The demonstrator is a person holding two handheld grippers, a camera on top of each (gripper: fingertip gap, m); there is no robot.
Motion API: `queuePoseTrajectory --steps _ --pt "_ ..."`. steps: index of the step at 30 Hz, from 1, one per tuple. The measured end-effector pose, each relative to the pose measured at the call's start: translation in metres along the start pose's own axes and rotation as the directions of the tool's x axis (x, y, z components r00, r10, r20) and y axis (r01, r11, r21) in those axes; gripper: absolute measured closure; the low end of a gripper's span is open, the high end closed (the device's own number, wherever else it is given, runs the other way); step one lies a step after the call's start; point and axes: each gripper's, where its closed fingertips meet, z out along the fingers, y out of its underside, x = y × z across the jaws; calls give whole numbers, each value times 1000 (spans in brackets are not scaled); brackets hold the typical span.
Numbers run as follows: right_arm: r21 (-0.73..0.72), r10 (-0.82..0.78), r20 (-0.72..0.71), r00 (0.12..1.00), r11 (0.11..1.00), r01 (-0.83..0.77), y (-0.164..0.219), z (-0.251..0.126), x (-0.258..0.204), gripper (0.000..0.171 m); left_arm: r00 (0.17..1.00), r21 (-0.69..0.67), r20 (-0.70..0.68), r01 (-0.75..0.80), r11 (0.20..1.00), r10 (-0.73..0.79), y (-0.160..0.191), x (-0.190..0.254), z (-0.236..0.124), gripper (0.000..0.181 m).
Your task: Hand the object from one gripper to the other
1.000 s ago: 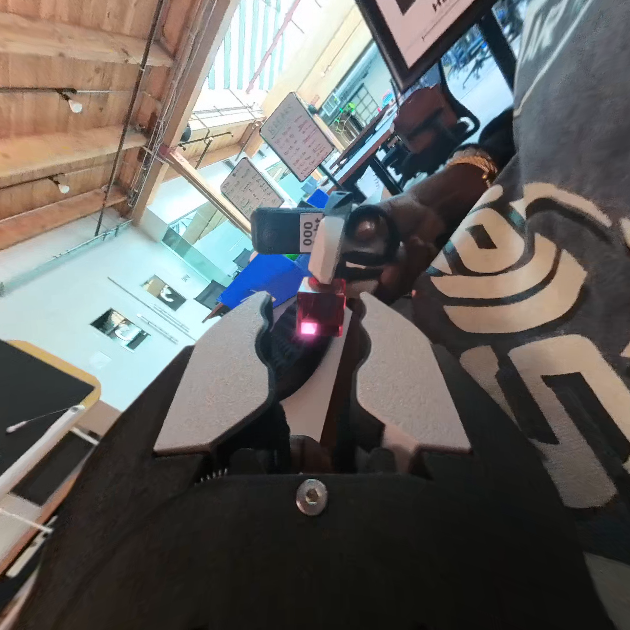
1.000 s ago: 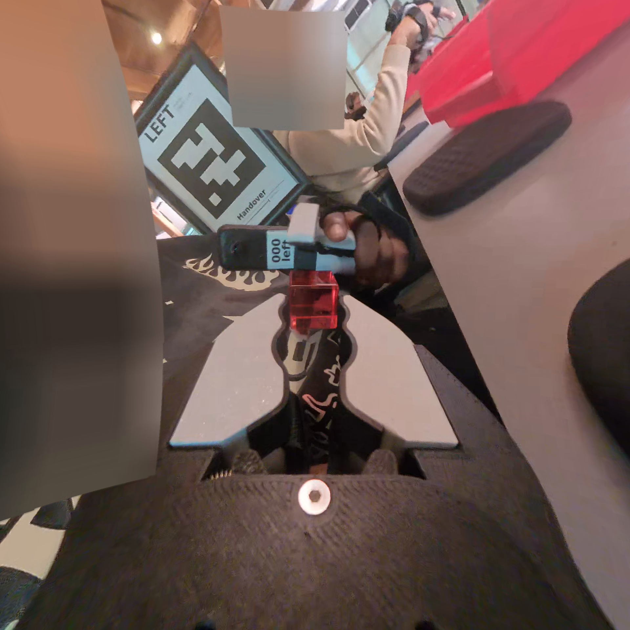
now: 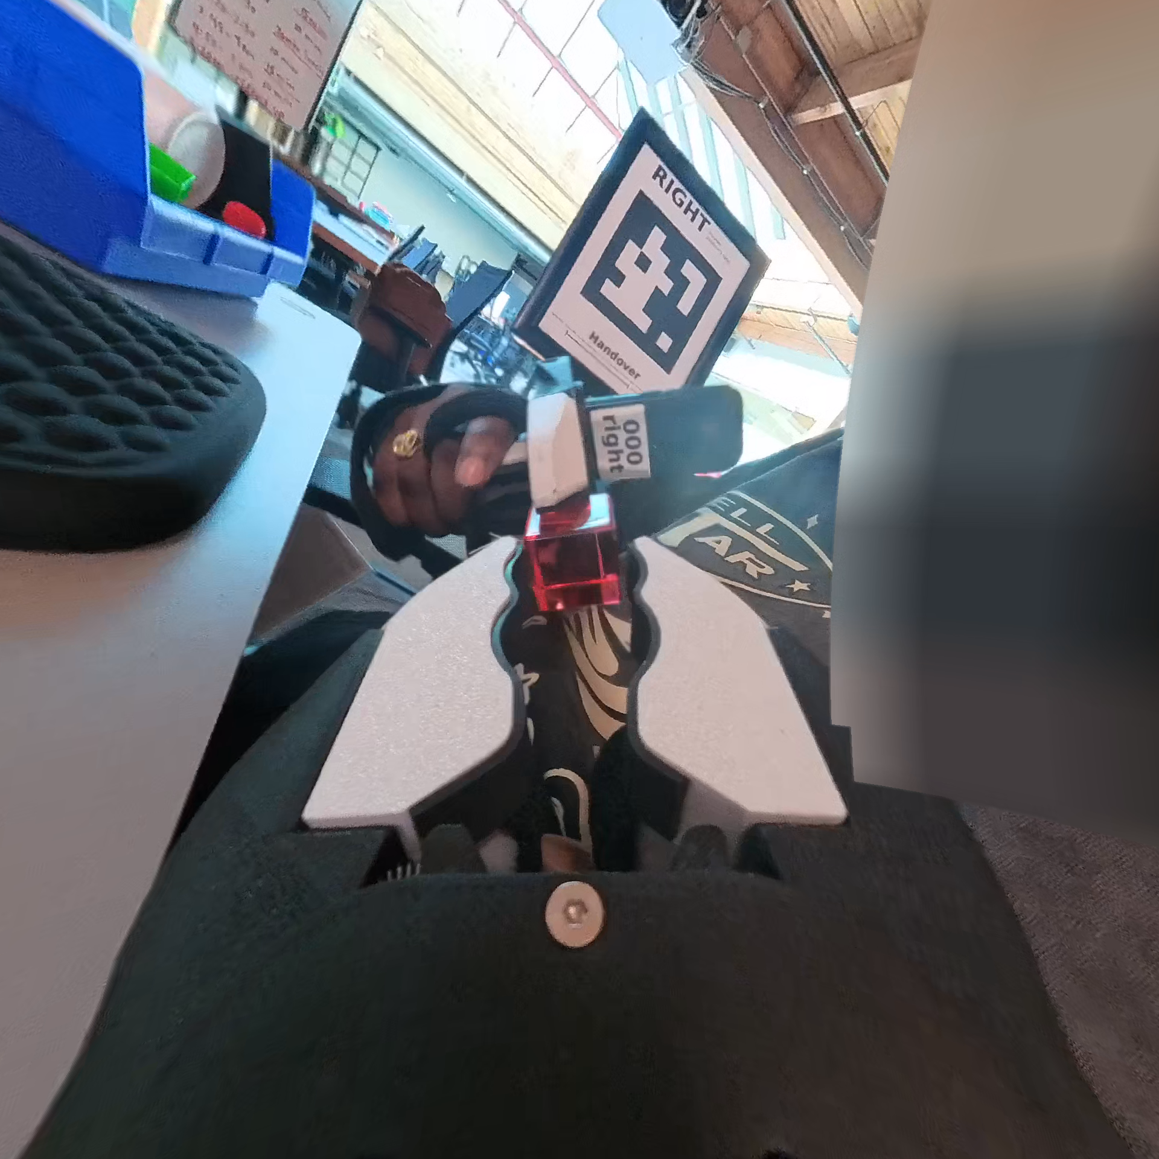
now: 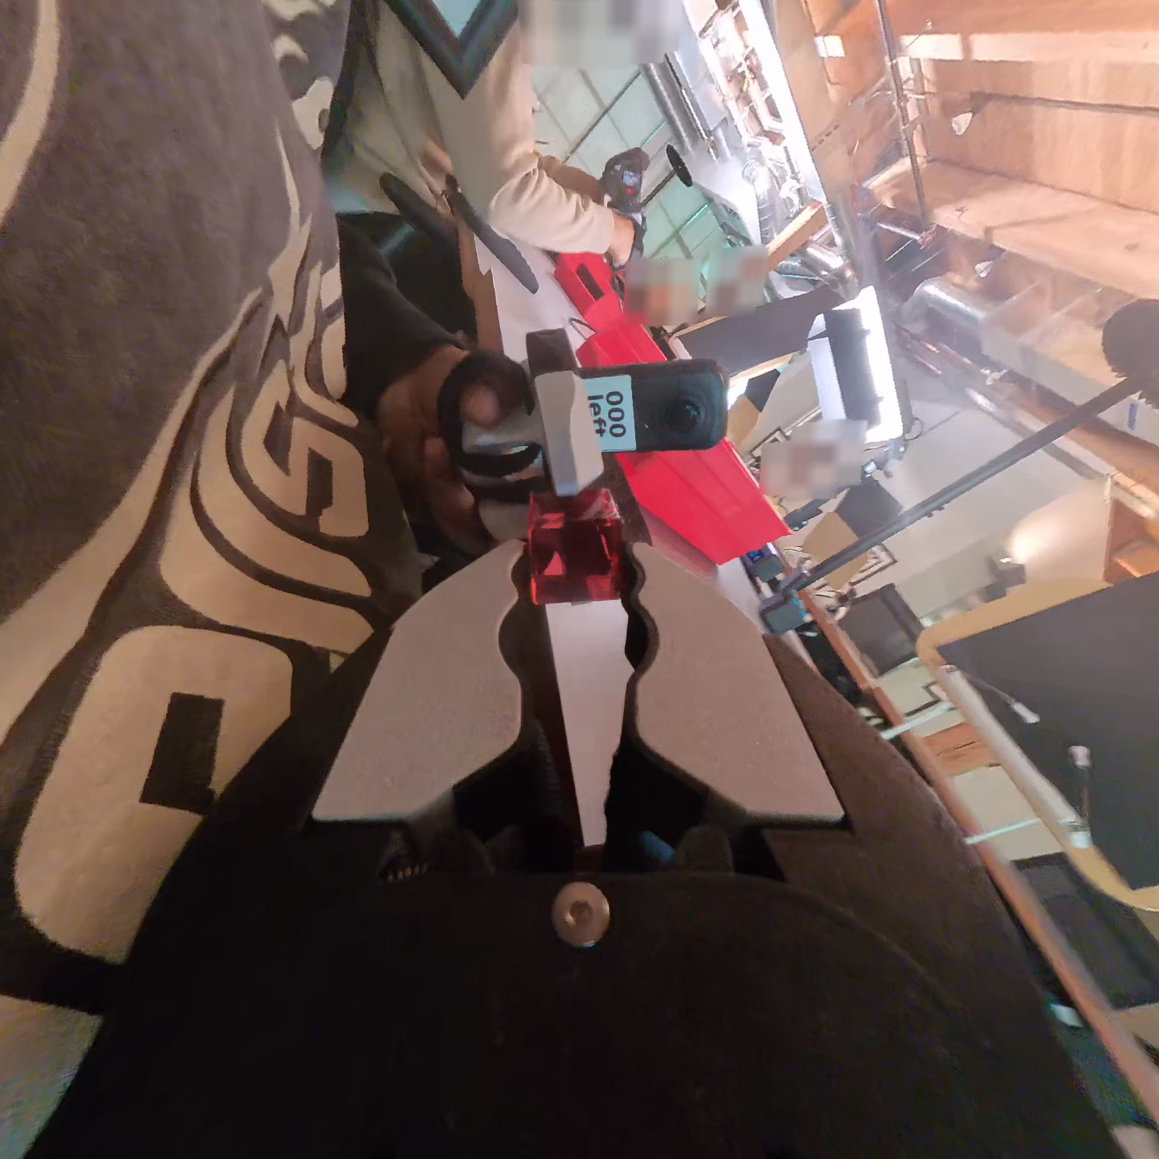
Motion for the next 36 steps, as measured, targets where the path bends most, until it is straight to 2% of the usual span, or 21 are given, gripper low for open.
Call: queuePoseTrajectory --steps 3,5,7,9,11,13,15,18,20,21,24,25,27,29,30,31,33,36 --pt "27 252 42 967 967 -254 1 -1 8 144 971 58 86 -227 972 222 -13 0 -4 138" --pt "22 501 112 858 862 -506 4 -1 12 144 872 61 205 -464 884 444 -22 -1 -10 132" --pt "2 731 218 647 662 -749 4 -2 14 144 694 4 310 -684 729 650 -27 -1 -13 131" --pt "-49 865 321 387 423 -905 1 -3 13 144 497 -103 354 -821 561 792 -26 -2 -13 130" --pt "-139 898 416 145 220 -966 -3 -4 8 144 331 -222 341 -881 418 880 -20 -5 -9 129" --pt "-216 897 442 -10 95 -972 -2 -3 1 144 163 -340 309 -901 269 937 -13 -11 -7 129" --pt "-259 902 428 -53 66 -964 1 0 -6 145 42 -428 248 -891 148 968 -4 -16 -3 130" --pt "-293 908 415 -61 71 -953 1 2 -12 144 -14 -489 228 -866 102 974 0 -23 -1 153" --pt "-296 911 408 -52 79 -952 1 2 -13 144 11 -489 228 -863 124 974 1 -24 -2 154" --pt "-293 913 406 -43 86 -952 2 3 -13 144 52 -482 236 -861 163 970 2 -25 -2 154" --pt "-211 905 419 69 171 -962 1 2 -5 137 253 -385 306 -849 362 918 -5 -20 -3 154" --pt "-163 902 407 142 225 -960 1 1 1 132 345 -326 332 -832 449 878 -10 -16 -5 154" --pt "-31 869 347 352 386 -922 3 -2 16 124 584 -185 342 -726 662 736 -17 -10 -7 154" --pt "98 776 259 575 571 -815 -1 -8 28 122 812 -34 277 -527 849 514 -22 -3 -8 153" --pt "144 710 206 674 659 -738 -4 -11 32 122 897 12 204 -402 915 392 -20 1 -7 153" --pt "179 629 158 761 740 -648 -8 -14 34 122 952 38 141 -281 959 273 -19 4 -7 153" --pt "191 443 78 893 873 -450 -15 -16 29 123 993 44 59 -109 993 106 -13 4 -4 154" --pt "145 202 17 979 969 -202 -18 -11 15 123 1000 35 15 -10 999 10 -7 3 0 153"
